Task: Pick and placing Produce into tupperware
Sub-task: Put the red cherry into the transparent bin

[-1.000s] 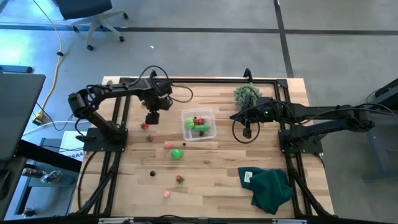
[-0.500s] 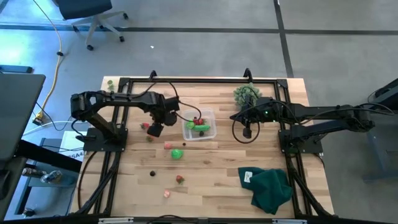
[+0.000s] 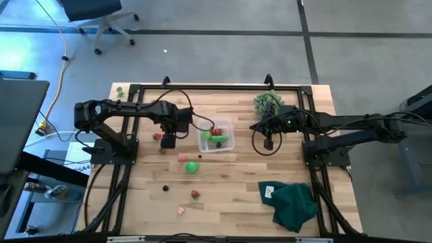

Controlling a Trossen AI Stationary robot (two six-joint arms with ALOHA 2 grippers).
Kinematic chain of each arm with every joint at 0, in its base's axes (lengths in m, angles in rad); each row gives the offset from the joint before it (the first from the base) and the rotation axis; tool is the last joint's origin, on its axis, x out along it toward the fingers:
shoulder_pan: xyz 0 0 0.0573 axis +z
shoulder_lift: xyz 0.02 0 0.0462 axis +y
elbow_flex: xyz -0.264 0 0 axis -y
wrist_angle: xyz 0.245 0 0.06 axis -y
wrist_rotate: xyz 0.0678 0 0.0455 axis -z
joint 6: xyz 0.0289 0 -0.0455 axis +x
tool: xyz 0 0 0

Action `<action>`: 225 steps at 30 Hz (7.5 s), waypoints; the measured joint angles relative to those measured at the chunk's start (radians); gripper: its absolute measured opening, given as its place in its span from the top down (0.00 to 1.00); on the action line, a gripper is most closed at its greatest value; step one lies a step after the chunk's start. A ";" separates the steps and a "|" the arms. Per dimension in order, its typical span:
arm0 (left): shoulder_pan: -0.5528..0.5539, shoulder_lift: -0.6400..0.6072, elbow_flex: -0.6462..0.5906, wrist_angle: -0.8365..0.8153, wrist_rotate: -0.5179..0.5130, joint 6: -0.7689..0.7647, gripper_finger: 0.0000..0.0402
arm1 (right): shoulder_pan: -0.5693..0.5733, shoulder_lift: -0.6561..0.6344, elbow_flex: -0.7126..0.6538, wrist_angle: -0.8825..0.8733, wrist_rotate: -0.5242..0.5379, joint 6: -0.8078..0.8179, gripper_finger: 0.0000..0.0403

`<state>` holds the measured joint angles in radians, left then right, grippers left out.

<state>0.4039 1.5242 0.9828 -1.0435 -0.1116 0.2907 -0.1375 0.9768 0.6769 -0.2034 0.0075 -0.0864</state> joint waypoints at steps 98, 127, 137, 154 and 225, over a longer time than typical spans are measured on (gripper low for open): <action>0.254 0.000 -0.253 0.267 0.029 -0.383 0.70 | 0.000 0.000 0.000 -0.002 0.000 0.000 1.00; 0.257 0.001 -0.276 0.241 0.085 -0.366 0.62 | 0.000 0.000 0.000 -0.002 0.000 0.000 1.00; 0.257 0.001 -0.277 0.229 0.089 -0.340 0.62 | 0.000 0.000 0.000 -0.002 0.000 0.000 1.00; 0.255 0.001 -0.277 0.237 0.069 -0.350 0.73 | 0.000 0.000 0.000 -0.003 0.000 0.000 1.00; -0.149 -0.188 0.059 0.570 -0.077 0.071 0.74 | 0.000 0.000 0.000 -0.003 0.000 0.000 1.00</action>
<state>0.2550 1.3361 1.0420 -0.4736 -0.1885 0.3620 -0.1373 0.9765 0.6769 -0.2062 0.0078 -0.0865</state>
